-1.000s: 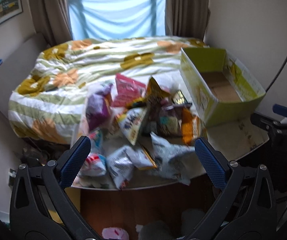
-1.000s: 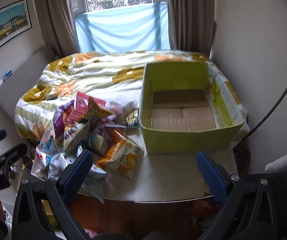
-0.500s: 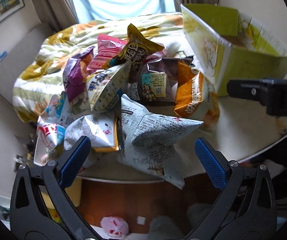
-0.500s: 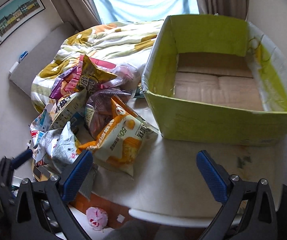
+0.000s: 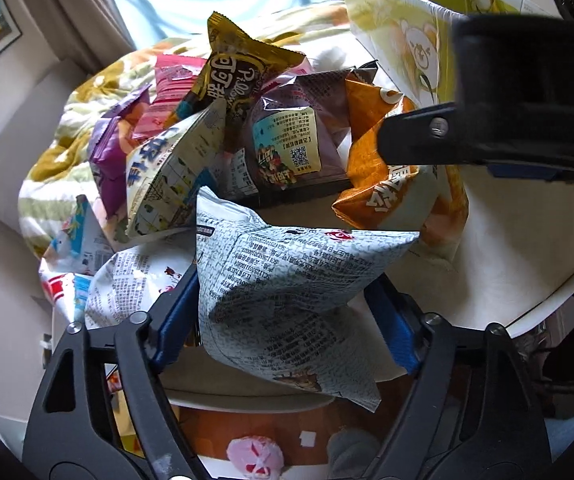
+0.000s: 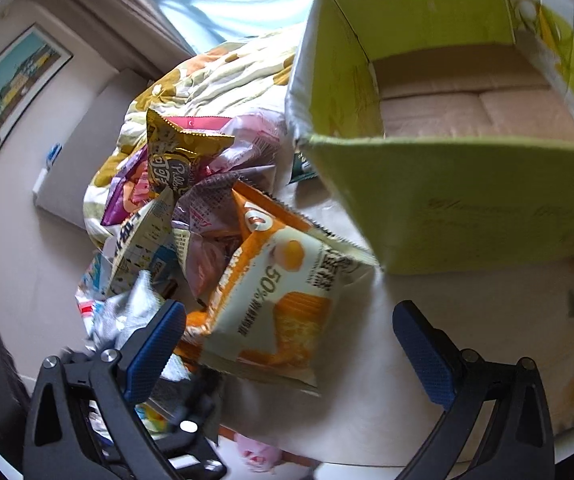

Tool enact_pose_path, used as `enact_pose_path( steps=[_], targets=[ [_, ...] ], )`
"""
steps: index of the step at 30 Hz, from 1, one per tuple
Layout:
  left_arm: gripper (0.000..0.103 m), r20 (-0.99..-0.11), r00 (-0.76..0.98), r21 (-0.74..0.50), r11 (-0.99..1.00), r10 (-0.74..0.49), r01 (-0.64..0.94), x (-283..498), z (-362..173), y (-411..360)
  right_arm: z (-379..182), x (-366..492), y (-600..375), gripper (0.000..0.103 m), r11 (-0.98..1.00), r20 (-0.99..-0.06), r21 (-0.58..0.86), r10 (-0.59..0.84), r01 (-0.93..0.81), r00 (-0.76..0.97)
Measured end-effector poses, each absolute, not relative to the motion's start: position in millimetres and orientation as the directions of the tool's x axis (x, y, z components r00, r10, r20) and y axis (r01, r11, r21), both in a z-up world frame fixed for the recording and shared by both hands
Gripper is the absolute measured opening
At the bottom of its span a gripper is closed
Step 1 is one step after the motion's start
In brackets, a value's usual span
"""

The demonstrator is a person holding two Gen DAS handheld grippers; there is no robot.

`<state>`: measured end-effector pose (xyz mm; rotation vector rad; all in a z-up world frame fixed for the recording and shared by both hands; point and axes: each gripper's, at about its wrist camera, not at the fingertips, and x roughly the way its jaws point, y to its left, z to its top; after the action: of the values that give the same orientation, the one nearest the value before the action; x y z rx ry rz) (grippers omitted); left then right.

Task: Organize snacks
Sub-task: 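Grasp the orange cake packet with the right tool while the left tool grasps a white printed chip bag, then carry both held snack bags over the open cardboard box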

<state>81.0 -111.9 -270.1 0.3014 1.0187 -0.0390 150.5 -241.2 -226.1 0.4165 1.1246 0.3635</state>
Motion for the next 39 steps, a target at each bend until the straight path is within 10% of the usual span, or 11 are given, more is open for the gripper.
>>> enact_pose_path(
  steps=[7,20,39],
  targets=[
    [0.063,-0.853,0.518,0.219,0.946,0.067,0.238,85,-274,-115,-242,153,-239,0.102,0.841,-0.781,0.540,0.489,0.026,0.387],
    [0.061,-0.860,0.510,0.188,0.932,0.004,0.310,84,-272,-110,-256,160,-250,0.059,0.778,-0.751,0.618,0.541,0.113,0.380],
    [0.060,-0.814,0.577,0.111,0.955,-0.071,0.274,65,-201,-105,-166,133,-269,0.057,0.783,-0.689,0.621,0.563,-0.028,0.457]
  ],
)
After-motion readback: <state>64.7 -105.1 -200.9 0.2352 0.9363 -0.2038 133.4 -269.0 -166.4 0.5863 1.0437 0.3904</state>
